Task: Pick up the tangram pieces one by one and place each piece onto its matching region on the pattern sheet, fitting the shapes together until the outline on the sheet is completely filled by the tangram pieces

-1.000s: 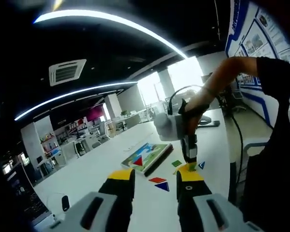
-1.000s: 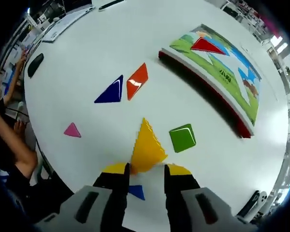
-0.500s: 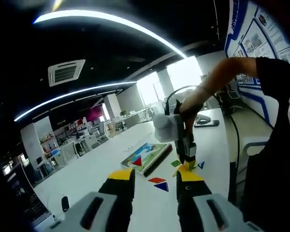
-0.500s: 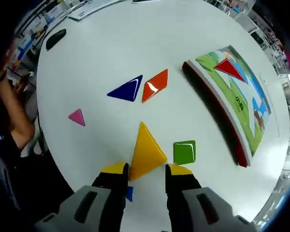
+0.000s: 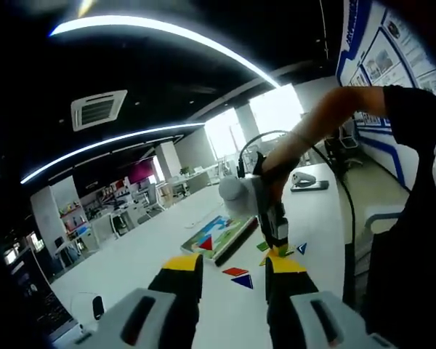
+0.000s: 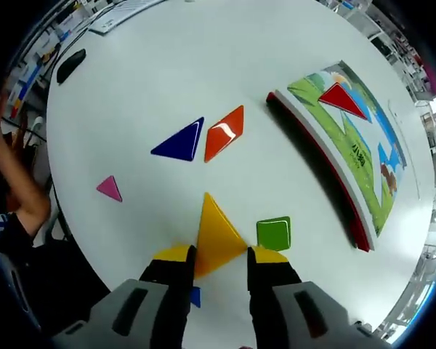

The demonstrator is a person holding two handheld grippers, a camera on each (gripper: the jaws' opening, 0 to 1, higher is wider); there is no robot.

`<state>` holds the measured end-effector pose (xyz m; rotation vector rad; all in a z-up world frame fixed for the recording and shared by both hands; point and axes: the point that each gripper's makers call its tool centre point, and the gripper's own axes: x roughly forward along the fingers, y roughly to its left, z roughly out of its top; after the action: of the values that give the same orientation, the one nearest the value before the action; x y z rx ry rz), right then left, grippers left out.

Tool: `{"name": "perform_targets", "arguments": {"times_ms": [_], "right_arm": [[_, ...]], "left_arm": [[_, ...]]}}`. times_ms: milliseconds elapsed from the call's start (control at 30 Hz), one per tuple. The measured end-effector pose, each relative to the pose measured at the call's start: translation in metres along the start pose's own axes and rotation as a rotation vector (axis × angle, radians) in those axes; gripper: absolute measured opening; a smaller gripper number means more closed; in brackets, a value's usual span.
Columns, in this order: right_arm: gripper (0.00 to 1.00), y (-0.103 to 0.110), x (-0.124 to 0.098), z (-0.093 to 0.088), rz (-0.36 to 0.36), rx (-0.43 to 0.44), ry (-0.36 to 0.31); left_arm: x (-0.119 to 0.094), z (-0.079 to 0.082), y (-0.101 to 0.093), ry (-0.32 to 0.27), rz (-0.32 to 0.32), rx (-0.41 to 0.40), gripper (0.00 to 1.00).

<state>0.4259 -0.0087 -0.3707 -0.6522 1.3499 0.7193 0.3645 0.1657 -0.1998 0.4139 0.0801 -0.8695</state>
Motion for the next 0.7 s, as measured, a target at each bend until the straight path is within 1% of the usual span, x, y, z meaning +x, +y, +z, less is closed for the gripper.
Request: {"name": "perform_targets", "arguments": {"times_ms": [333,367,433,533,600,700], "right_arm": [[0.28,0.004,0.0,-0.002,-0.003,-0.008,0.01],[0.28,0.004,0.0,-0.002,-0.003,-0.029,0.006],[0.28,0.004,0.0,-0.001,-0.003,-0.044,0.006],[0.27,0.008,-0.002,-0.002,0.008,-0.074,0.017],[0.27,0.01,-0.005,-0.001,0.013,-0.09,0.017],[0.27,0.012,-0.016,0.004,0.019,-0.134,0.006]], "left_arm": [[0.0,0.001,-0.002,-0.001,0.001,0.007,0.36],[0.0,0.001,-0.002,-0.001,0.001,0.008,0.36],[0.0,0.001,-0.002,-0.002,0.0,0.008,0.36],[0.0,0.0,-0.002,-0.001,-0.004,0.006,0.36],[0.0,0.0,-0.002,0.001,-0.007,0.005,0.36],[0.0,-0.001,-0.002,0.005,-0.008,0.001,0.36]]}}
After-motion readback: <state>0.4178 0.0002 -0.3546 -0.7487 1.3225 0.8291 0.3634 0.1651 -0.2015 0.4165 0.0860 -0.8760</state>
